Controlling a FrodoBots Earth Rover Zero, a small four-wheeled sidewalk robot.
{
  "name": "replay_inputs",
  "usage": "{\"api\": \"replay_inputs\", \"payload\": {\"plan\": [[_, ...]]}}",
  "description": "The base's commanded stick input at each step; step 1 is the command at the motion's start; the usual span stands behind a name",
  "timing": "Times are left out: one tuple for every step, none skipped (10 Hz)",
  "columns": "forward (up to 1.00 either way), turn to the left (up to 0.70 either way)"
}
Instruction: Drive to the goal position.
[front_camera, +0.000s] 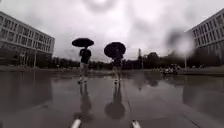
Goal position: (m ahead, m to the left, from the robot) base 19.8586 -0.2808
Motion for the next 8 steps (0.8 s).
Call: {"api": "replay_inputs", "payload": {"plan": [[0.05,0.0],[0.05,0.0],[0.05,0.0],[0.05,0.0],[0.05,0.0],[0.05,0.0],[0.05,0.0],[0.05,0.0]]}}
